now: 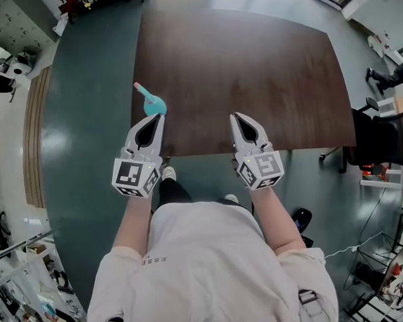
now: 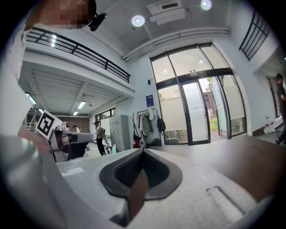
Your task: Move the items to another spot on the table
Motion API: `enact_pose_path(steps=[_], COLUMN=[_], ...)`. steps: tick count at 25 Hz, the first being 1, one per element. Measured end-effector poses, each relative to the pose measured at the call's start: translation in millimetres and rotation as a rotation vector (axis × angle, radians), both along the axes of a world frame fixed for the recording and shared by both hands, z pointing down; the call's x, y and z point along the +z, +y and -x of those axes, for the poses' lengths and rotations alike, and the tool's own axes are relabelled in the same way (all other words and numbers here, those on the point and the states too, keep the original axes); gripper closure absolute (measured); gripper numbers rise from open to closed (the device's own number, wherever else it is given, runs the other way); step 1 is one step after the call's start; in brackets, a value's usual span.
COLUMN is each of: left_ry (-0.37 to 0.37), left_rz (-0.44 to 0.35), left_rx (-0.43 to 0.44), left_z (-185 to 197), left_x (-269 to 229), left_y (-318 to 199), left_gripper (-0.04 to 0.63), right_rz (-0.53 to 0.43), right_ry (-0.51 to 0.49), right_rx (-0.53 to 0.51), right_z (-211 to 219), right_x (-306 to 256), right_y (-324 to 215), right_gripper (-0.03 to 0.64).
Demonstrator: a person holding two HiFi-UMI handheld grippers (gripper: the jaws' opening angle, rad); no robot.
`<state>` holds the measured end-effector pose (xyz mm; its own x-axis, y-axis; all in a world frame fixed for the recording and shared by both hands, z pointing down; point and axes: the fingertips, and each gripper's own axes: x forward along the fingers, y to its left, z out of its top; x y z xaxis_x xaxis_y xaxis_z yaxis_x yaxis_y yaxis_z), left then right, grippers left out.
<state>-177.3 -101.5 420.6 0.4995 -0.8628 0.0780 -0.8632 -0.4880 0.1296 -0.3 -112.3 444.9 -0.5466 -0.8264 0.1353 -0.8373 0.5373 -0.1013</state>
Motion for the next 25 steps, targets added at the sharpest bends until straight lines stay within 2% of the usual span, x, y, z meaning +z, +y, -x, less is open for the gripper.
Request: enact_pose_path(steps=[3,9,15,20,25], left_ry=[0.007,0.024,0.059,0.066,0.070], left_rz=[-0.004,-0.007,-0.001,0.003,-0.005], left_rx=[-0.030,-0.083,-0.082,-0.073,-0.086], left_z=[-46,-136,-212,-249,-275], left_x=[5,14,13,10,8], left_y=[21,60,99,121,136], left_gripper=[0.580,0.580,0.580,0.580,0.580], right_rz=[-0.003,0.003,0.008,0.017,0.019], right_ry=[0.027,0.043,0.079,0.078,0.101], right_rx=[-0.041,-0.052,-0.068,-0.031,-0.050], right_z=[-49,-154,-231,-271,-290], right_x=[6,10,9,9,12], right_y=[21,54,94,115,131], right_gripper=[0.624,0.624,0.624,0.624,0.624])
